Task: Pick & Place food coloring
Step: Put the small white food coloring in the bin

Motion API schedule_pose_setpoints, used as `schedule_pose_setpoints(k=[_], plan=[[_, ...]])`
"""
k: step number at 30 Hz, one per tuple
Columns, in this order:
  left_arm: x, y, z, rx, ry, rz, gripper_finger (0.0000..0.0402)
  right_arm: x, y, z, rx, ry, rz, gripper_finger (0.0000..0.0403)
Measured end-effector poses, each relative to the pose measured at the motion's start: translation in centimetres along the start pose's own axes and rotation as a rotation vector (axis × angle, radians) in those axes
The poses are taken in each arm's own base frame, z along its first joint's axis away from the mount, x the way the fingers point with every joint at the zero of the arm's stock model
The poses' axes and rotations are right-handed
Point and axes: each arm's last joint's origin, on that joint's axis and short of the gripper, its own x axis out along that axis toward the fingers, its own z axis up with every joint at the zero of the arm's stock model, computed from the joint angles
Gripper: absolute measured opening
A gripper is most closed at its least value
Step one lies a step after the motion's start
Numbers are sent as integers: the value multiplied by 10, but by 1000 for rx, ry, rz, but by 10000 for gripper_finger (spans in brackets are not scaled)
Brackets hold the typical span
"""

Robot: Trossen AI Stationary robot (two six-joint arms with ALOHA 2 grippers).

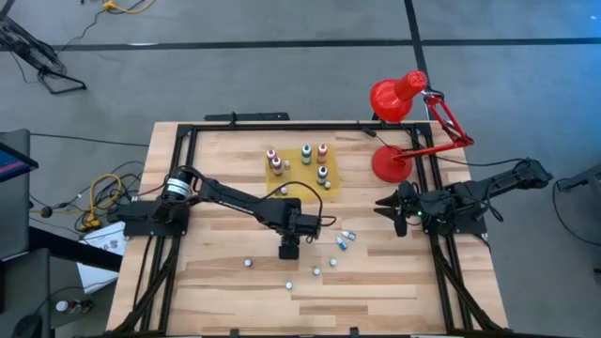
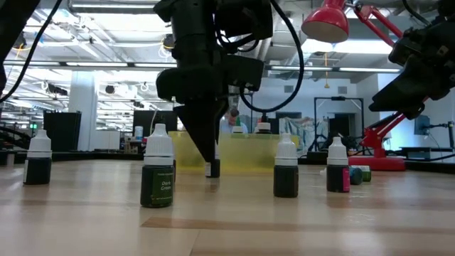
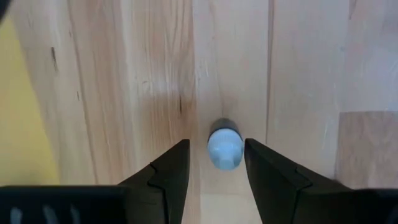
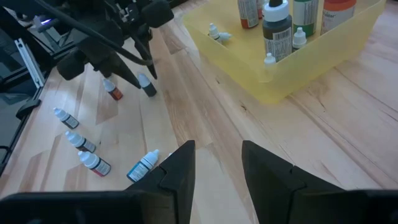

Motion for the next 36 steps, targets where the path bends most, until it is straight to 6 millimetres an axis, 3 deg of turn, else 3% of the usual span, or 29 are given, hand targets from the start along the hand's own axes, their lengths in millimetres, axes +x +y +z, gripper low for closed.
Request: schedule_pose_setpoints(k=[9,25,30,36], plan=[[0,1,0,5,-3,0,143,0,0,0,0,0,0,122],[0,1,0,8,-1,-11,59,0,0,0,0,0,0,122],[-2,1,0,5,-4,-14,56,0,0,0,0,0,0,122],[-30,7,4,-21,-78,-7,64,0,0,0,0,0,0,122]])
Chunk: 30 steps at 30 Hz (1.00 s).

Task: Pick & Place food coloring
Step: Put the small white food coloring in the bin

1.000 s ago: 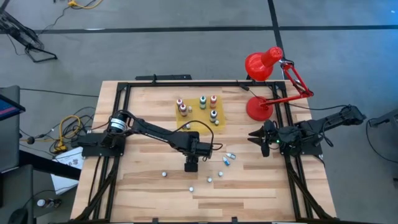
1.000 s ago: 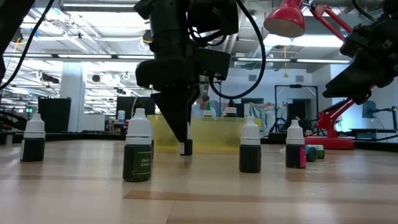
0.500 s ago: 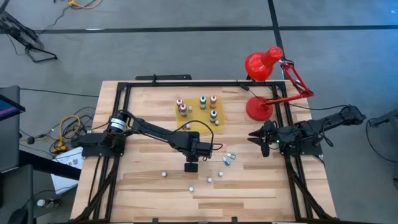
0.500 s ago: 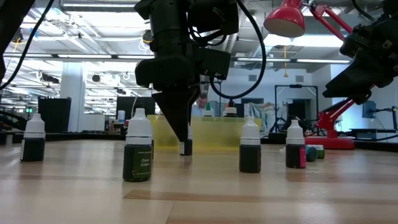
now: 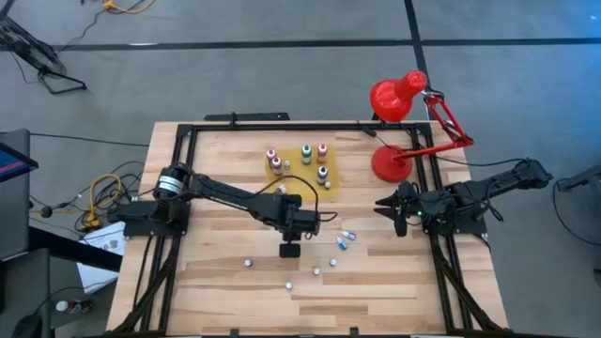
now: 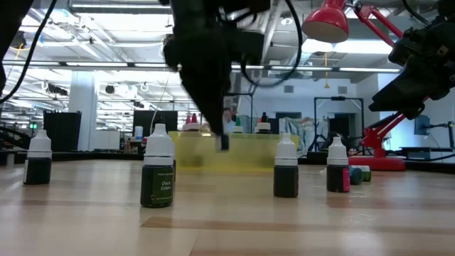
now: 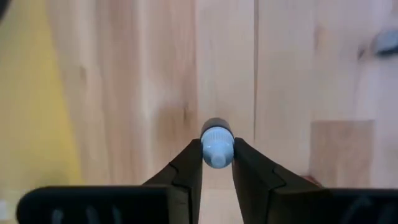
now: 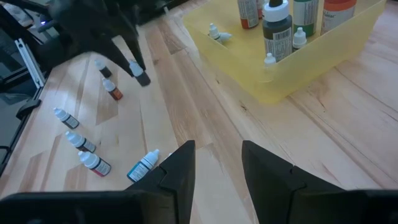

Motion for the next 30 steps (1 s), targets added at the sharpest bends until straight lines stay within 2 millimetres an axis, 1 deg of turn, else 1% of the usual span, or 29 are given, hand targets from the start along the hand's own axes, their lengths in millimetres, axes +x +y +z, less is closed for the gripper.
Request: schedule_pose_setpoints(k=[3,6,7,10,16,20,22,25,30], plan=[[-22,10,4,-23,-57,52,60,0,0,0,0,0,0,122],[-43,27,7,-61,-104,127,60,0,0,0,0,0,0,122],[-47,34,6,-77,-110,153,60,0,0,0,0,0,0,122],[-51,56,5,-134,-109,200,63,0,0,0,0,1,0,122],[-47,103,-2,-258,-71,236,65,0,0,0,0,0,0,122],[-44,123,-6,-322,-59,216,66,0,0,0,0,0,0,122],[-44,129,-7,-357,-59,206,66,0,0,0,0,0,0,122],[-35,133,-8,-383,-38,203,66,0,0,0,0,0,0,122],[-13,139,-9,-413,19,211,66,0,0,0,-1,2,-1,122]])
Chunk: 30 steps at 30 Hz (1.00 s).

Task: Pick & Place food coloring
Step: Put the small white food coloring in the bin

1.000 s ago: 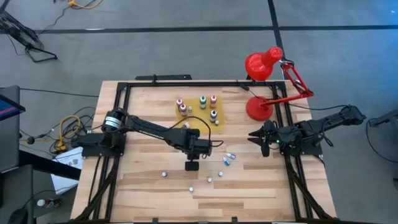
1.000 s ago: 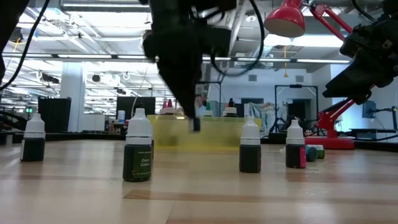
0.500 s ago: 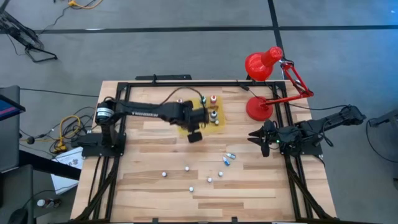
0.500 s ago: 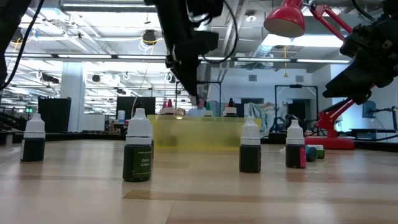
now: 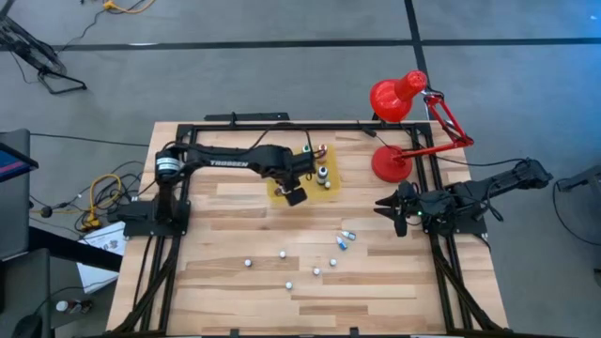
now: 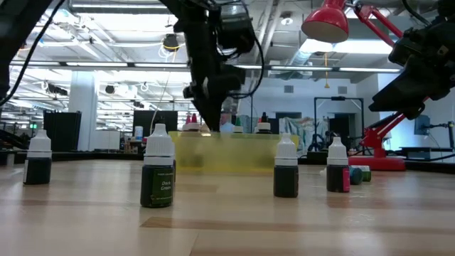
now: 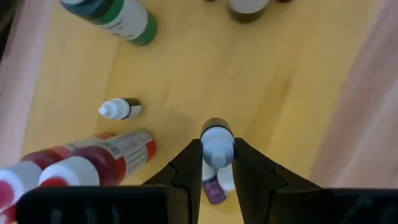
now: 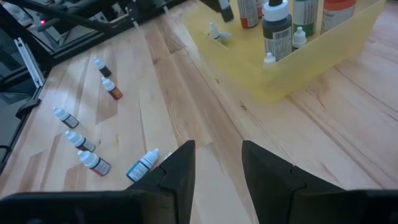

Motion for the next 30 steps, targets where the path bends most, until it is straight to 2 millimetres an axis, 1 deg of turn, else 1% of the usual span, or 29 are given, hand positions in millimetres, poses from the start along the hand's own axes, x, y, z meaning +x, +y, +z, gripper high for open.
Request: schedule_pose_setpoints(k=[7,14,24,30], plan=[[19,8,0,-100,57,0,66,0,0,-1,-3,8,-5,122],[33,12,-3,-208,116,27,67,0,-1,-1,-4,10,-6,122],[44,12,-10,-297,133,74,67,0,-1,-1,-4,10,-6,122],[49,11,-15,-311,154,80,67,0,-1,-1,-5,10,-6,122]])
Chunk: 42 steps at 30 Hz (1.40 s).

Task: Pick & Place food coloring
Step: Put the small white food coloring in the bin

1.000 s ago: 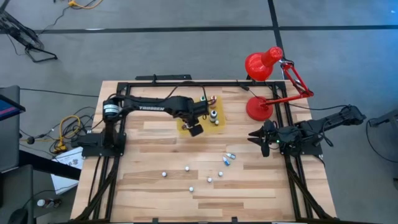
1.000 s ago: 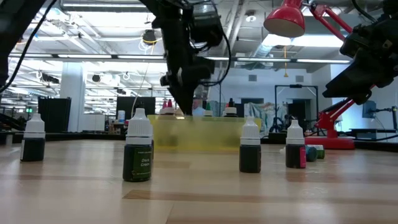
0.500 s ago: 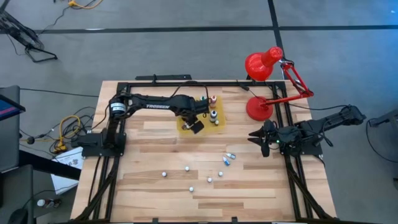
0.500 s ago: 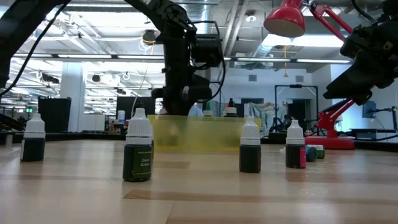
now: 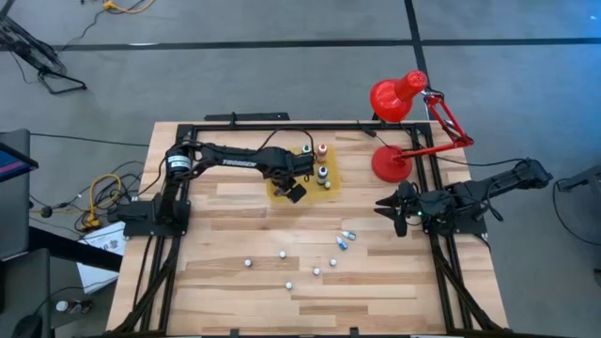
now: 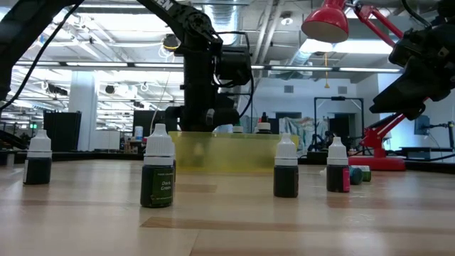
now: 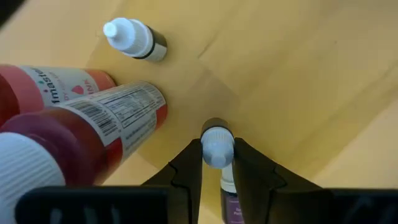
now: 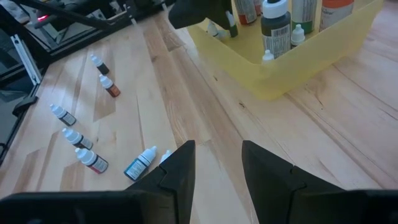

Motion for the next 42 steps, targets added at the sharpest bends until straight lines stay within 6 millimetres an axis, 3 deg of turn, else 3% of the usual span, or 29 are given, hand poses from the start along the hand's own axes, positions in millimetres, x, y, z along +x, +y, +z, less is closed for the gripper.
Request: schedule_pose_setpoints(k=[9,23,27,34,38,42], plan=[[0,0,0,-9,11,-23,83,0,0,0,0,0,0,122],[-8,-3,8,19,-34,-44,206,0,0,0,0,0,0,122],[-26,-3,13,74,-61,-9,223,0,0,0,0,0,0,122],[-80,-18,6,227,-84,48,222,0,0,0,0,0,0,122],[-113,-34,-19,385,-55,44,220,0,0,0,0,0,0,122],[-140,-51,-58,585,18,1,220,0,0,0,0,0,0,122]])
